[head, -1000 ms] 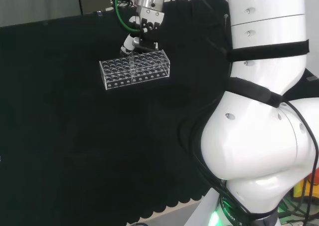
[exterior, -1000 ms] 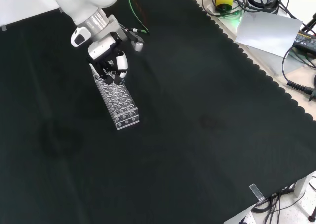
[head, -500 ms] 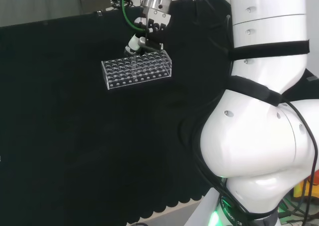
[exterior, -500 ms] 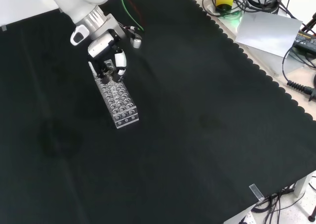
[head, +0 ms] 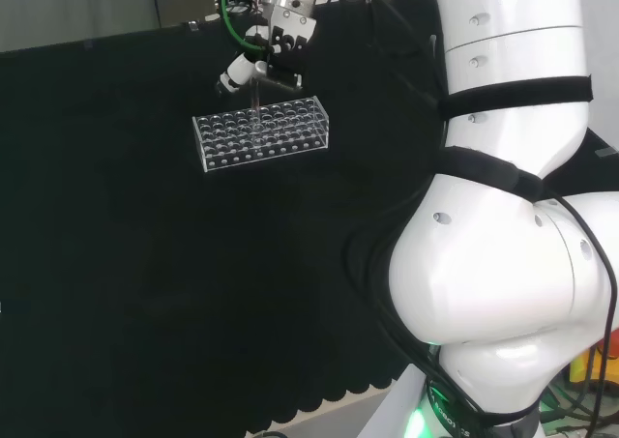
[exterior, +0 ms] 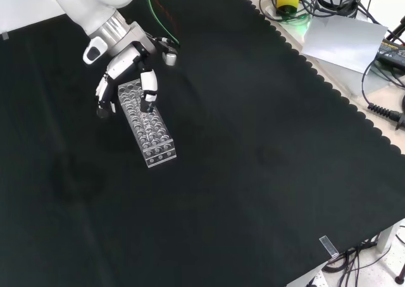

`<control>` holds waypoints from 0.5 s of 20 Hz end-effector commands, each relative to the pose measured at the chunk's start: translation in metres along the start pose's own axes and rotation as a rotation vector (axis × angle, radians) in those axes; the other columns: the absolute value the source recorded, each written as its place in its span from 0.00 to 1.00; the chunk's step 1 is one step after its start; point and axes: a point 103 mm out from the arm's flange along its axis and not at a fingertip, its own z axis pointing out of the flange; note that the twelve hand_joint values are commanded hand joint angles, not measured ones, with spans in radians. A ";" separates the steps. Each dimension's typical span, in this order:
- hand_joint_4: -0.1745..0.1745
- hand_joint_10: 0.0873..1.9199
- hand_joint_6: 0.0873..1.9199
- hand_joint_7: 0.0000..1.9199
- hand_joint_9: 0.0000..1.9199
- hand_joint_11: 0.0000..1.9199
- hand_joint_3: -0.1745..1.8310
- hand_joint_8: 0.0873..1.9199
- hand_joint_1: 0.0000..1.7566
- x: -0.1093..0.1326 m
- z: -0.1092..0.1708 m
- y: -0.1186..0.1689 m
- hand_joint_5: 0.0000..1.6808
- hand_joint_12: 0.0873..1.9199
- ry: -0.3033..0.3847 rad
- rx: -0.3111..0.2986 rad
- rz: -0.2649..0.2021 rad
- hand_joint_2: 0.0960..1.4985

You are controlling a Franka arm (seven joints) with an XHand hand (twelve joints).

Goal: Put the test tube back in the rack.

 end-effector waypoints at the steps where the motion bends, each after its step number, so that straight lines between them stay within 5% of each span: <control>1: 0.52 0.00 0.09 0.09 0.40 0.13 0.30 0.46 0.52 0.016 -0.025 -0.020 0.24 0.79 -0.001 -0.016 -0.054 0.39; 3: 0.53 0.00 0.08 0.08 0.39 0.12 0.29 0.46 0.52 -0.002 -0.053 -0.026 0.24 0.79 0.028 -0.026 -0.106 0.39; 10: 0.53 0.00 0.07 0.07 0.38 0.11 0.29 0.46 0.52 0.011 -0.123 -0.061 0.24 0.79 0.045 -0.090 -0.230 0.39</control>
